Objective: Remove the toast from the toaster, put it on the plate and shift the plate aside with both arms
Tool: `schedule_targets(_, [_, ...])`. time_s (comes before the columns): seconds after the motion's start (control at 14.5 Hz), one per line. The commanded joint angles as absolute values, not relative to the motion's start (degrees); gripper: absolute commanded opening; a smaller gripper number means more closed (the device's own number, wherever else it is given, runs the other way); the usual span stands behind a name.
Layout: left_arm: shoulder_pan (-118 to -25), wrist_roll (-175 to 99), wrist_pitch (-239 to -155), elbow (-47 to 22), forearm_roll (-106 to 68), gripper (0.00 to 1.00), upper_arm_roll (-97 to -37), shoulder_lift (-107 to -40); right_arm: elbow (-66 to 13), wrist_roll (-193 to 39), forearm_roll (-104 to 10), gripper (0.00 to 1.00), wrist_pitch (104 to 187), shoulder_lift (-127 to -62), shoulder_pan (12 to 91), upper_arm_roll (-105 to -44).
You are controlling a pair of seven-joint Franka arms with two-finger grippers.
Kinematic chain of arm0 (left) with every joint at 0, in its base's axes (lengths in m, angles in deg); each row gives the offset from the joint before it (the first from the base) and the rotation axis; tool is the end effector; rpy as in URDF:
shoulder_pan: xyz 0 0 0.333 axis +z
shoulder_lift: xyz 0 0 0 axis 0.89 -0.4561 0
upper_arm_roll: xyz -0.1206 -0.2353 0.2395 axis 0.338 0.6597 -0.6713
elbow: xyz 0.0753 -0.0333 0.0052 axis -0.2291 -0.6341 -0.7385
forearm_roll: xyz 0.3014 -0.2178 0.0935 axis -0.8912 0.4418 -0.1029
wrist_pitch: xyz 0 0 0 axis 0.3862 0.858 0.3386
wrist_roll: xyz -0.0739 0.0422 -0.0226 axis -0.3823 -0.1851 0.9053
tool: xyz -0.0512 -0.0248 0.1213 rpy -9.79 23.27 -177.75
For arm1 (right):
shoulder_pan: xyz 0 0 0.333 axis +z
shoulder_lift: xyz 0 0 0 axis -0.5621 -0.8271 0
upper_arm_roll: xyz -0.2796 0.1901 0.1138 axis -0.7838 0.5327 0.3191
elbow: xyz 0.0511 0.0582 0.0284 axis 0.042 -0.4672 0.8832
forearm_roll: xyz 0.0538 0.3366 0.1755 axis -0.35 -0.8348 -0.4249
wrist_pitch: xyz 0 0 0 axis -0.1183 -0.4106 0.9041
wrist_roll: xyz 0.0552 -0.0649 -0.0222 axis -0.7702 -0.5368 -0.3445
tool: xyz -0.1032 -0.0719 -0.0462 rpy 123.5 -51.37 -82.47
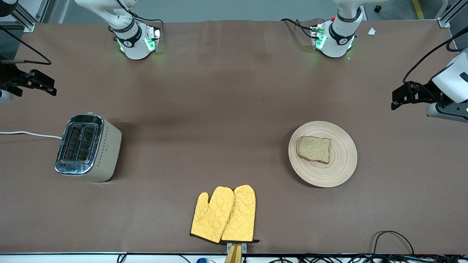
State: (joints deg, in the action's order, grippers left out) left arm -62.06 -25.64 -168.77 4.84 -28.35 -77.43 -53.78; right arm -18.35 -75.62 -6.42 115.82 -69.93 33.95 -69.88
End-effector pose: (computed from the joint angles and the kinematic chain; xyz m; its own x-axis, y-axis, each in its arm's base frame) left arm 0.5755 -0.0638 0.6442 0.9764 -0.2156 0.0123 -0.2156 -0.9764 0.0072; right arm 0.5257 -0.0214 0.6415 0.9973 0.0352 -0.0642 0.0388 -0.9977 0.0550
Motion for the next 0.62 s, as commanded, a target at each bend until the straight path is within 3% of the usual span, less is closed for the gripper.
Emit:
schedule_targets(0.0, [-68.1,-27.3,-175.0,-7.5,-27.2,1.0,-84.0,-44.8,-18.8,-76.0,-7.4,1.0,115.2,-68.9,33.7,-70.0])
schedule_targets(0.14, [-70.3,-27.5,-176.3,-10.4,-27.3,1.0,-86.4,-42.8,-18.7,-76.0,-7.4,1.0,115.0,-68.9,33.8,-69.8])
schedule_targets(0.55, [-69.9,-29.3,-175.6,-7.2,-27.7,1.0,-86.2,-45.5,-18.7,-76.0,-8.2,1.0,115.0,-68.8,33.9,-69.7])
